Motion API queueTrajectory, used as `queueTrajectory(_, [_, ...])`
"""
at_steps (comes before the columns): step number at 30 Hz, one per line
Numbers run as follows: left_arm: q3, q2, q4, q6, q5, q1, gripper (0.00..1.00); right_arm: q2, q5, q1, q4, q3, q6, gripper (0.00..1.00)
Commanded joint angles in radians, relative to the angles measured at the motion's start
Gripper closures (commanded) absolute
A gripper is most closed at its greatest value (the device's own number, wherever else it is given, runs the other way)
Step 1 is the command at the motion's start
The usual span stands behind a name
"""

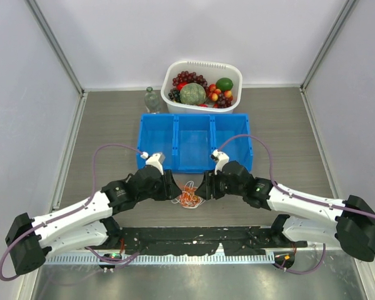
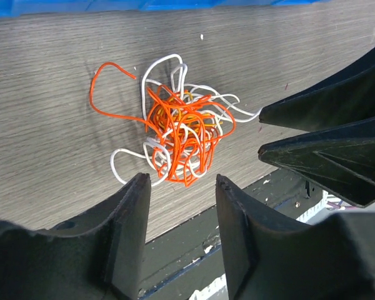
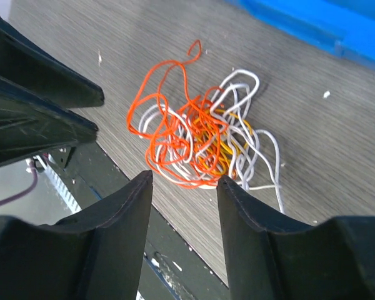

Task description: Untangle the cables

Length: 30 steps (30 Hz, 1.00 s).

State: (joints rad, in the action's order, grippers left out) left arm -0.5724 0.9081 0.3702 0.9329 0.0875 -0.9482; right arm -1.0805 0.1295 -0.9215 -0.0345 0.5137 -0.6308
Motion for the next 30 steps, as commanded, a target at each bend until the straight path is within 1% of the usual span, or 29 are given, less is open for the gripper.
queueTrajectory(1, [0.011,0.023,-0.073,0.021,0.052,-0.003,0.54,-0.012,-0.037,-0.004,0.150,-0.012,-0.038,0.51])
queueTrajectory(3, [-0.004,0.041,-0.073,0.021,0.051,-0.003,0.56,-0.027,-0.045,-0.004,0.136,0.005,-0.033,0.53])
queueTrajectory(5, [-0.020,0.055,-0.080,0.012,0.050,-0.003,0.56,-0.042,-0.044,-0.002,0.140,0.012,-0.027,0.54])
queueTrajectory(6, [-0.026,0.064,-0.080,0.006,0.058,-0.003,0.53,-0.050,-0.044,-0.004,0.146,0.011,-0.026,0.54])
queueTrajectory(7, [-0.032,0.072,-0.080,0.006,0.070,-0.001,0.47,-0.067,-0.041,-0.004,0.160,0.009,-0.027,0.55])
queueTrajectory(8, [-0.034,0.084,-0.082,0.007,0.078,-0.001,0.43,-0.087,-0.041,-0.004,0.163,0.011,-0.027,0.56])
queueTrajectory(9, [-0.037,0.095,-0.083,0.009,0.083,-0.003,0.41,-0.096,-0.034,-0.004,0.168,0.012,-0.029,0.57])
queueTrajectory(15, [-0.047,0.141,-0.102,0.018,0.118,0.008,0.41,-0.148,-0.030,-0.005,0.196,-0.010,-0.035,0.61])
queueTrajectory(17, [-0.056,0.149,-0.102,0.012,0.123,0.020,0.41,-0.151,-0.033,-0.007,0.196,-0.017,-0.037,0.64])
queueTrajectory(18, [-0.063,0.149,-0.102,0.007,0.120,0.025,0.41,-0.148,-0.037,-0.004,0.196,-0.020,-0.037,0.67])
queueTrajectory(19, [-0.070,0.152,-0.102,0.001,0.120,0.028,0.39,-0.148,-0.041,-0.005,0.196,-0.021,-0.035,0.70])
queueTrajectory(20, [-0.078,0.153,-0.103,-0.002,0.120,0.031,0.36,-0.147,-0.045,-0.005,0.196,-0.023,-0.033,0.75])
queueTrajectory(22, [-0.093,0.161,-0.112,-0.008,0.116,0.034,0.23,-0.148,-0.048,-0.007,0.200,-0.024,-0.030,0.79])
queueTrajectory(24, [-0.107,0.178,-0.111,-0.011,0.113,0.035,0.19,-0.157,-0.045,-0.005,0.209,-0.023,-0.033,0.80])
queueTrajectory(26, [-0.115,0.198,-0.114,-0.017,0.109,0.034,0.20,-0.170,-0.041,-0.005,0.217,-0.021,-0.040,0.80])
queueTrajectory(27, [-0.115,0.209,-0.116,-0.019,0.109,0.035,0.23,-0.173,-0.041,-0.005,0.220,-0.021,-0.040,0.80])
queueTrajectory(29, [-0.107,0.221,-0.132,-0.017,0.101,0.037,0.33,-0.176,-0.039,-0.005,0.229,-0.023,-0.041,0.80])
queueTrajectory(30, [-0.103,0.225,-0.145,-0.014,0.097,0.037,0.36,-0.179,-0.037,-0.005,0.232,-0.021,-0.041,0.82])
